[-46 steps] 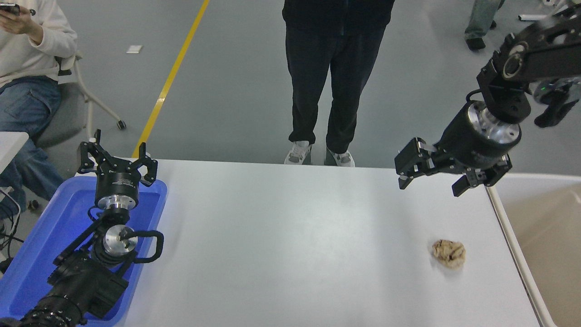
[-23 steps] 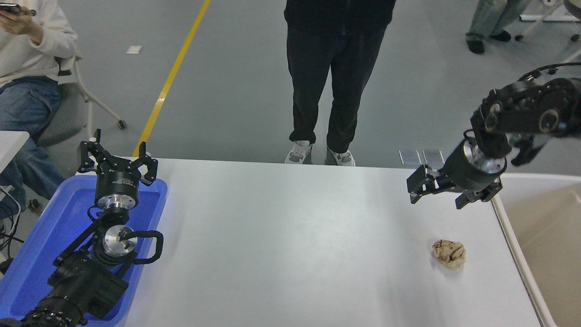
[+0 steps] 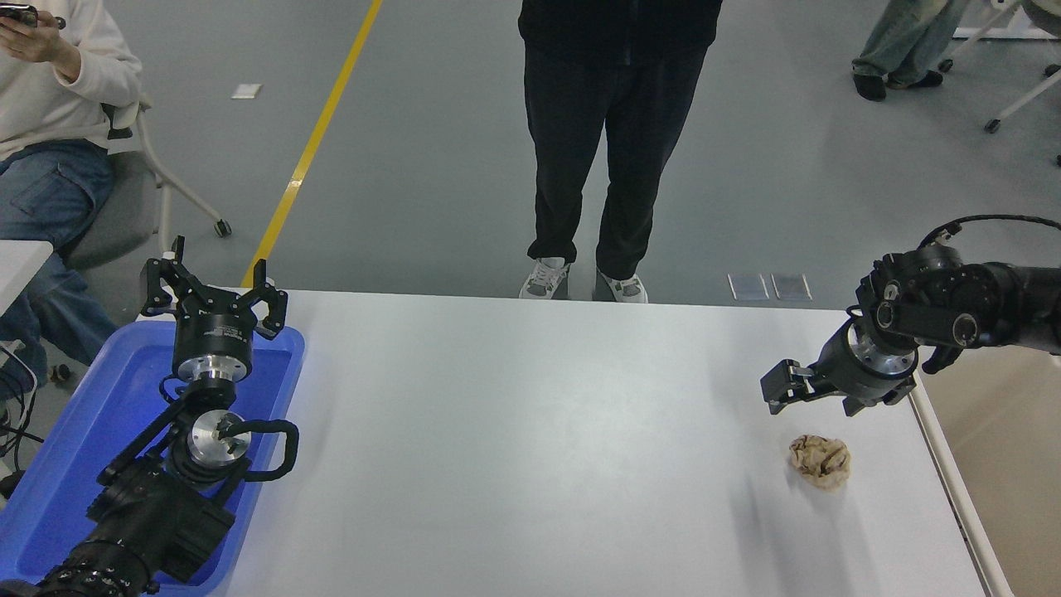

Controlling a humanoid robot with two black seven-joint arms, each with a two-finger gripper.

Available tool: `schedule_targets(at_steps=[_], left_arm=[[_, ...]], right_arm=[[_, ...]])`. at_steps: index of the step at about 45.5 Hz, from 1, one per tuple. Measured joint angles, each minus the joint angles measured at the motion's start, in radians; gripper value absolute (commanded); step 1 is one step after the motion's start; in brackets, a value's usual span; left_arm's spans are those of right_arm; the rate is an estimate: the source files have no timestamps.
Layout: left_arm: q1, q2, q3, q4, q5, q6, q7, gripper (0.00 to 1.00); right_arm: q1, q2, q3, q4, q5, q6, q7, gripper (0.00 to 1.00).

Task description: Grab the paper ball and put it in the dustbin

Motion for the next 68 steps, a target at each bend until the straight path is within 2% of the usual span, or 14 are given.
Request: schedule_targets(at_steps=[17, 40, 45, 49, 57, 58, 59, 61, 68], left_arm=[[0.0, 0.0, 0.0, 0.0, 0.0, 0.0, 0.0, 0.99], [0.0, 0.0, 0.0, 0.0, 0.0, 0.0, 0.0, 0.99], [0.0, 0.0, 0.0, 0.0, 0.0, 0.0, 0.0, 0.99], [0.0, 0.0, 0.0, 0.0, 0.0, 0.0, 0.0, 0.99], [0.0, 0.0, 0.0, 0.0, 0.0, 0.0, 0.0, 0.99], [0.0, 0.0, 0.0, 0.0, 0.0, 0.0, 0.0, 0.99], [0.0, 0.0, 0.0, 0.0, 0.0, 0.0, 0.0, 0.99], [0.0, 0.0, 0.0, 0.0, 0.0, 0.0, 0.0, 0.99], [0.0, 0.0, 0.0, 0.0, 0.0, 0.0, 0.0, 0.99]], right_arm=[[-0.106, 0.001, 0.019, -0.078, -0.064, -0.032, 0.026, 1.0], [-0.172, 0.011, 0.024, -0.094, -0.075, -0.127, 0.03, 0.96], [-0.182, 0.014, 0.024, -0.094, -0.076, -0.151, 0.029, 0.84], [-0.188, 0.015, 0.025, -0.094, -0.076, -0.162, 0.029, 0.68], [-0.197, 0.016, 0.025, -0.091, -0.074, -0.175, 0.031, 0.5], [-0.197, 0.016, 0.025, -0.091, -0.074, -0.177, 0.031, 0.44], [-0.198, 0.016, 0.025, -0.091, -0.074, -0.178, 0.032, 0.33], [-0.199, 0.017, 0.025, -0.091, -0.074, -0.18, 0.032, 0.0], [-0.199, 0.017, 0.025, -0.087, -0.074, -0.184, 0.034, 0.0]])
